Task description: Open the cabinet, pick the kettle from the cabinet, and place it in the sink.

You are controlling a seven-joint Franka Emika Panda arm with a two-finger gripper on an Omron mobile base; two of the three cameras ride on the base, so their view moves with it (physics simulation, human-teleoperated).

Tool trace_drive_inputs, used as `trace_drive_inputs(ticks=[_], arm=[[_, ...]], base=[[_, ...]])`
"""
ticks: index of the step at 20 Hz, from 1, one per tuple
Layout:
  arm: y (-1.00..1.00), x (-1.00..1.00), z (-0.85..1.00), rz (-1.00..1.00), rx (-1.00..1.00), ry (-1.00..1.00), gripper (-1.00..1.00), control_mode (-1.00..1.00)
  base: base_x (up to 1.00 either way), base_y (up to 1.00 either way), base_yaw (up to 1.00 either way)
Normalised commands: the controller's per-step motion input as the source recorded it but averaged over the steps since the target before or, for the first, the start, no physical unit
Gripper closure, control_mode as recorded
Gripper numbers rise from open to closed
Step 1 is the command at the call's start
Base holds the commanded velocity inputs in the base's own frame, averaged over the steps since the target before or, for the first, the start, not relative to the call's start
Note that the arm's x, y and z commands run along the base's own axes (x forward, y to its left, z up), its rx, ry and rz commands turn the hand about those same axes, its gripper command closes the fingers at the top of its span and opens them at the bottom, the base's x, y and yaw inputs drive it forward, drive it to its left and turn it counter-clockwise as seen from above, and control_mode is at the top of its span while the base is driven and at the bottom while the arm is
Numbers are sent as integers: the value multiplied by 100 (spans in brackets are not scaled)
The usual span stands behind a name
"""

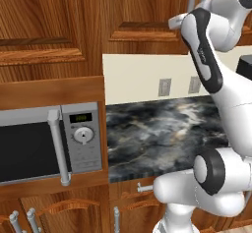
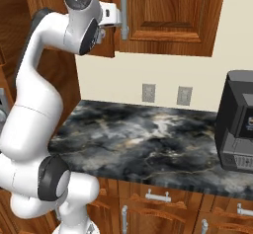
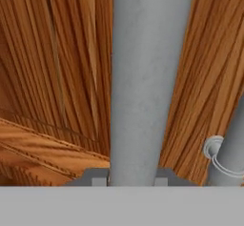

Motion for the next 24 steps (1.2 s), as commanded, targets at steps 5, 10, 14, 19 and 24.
trace_drive_inputs(ticks=[5, 10, 14, 19, 24], arm=[[25, -58, 4, -16, -1, 0, 100, -100], [24, -64, 1, -21, 0, 0, 100, -100], [20, -59, 0, -34, 0, 0, 100, -100], [21, -59, 0, -32, 0, 0, 100, -100], [24, -65, 0, -25, 0, -1, 100, -100]], base=[[0, 0, 0], [0, 0, 0], [0, 0, 0], [0, 0, 0], [0, 0, 0]])
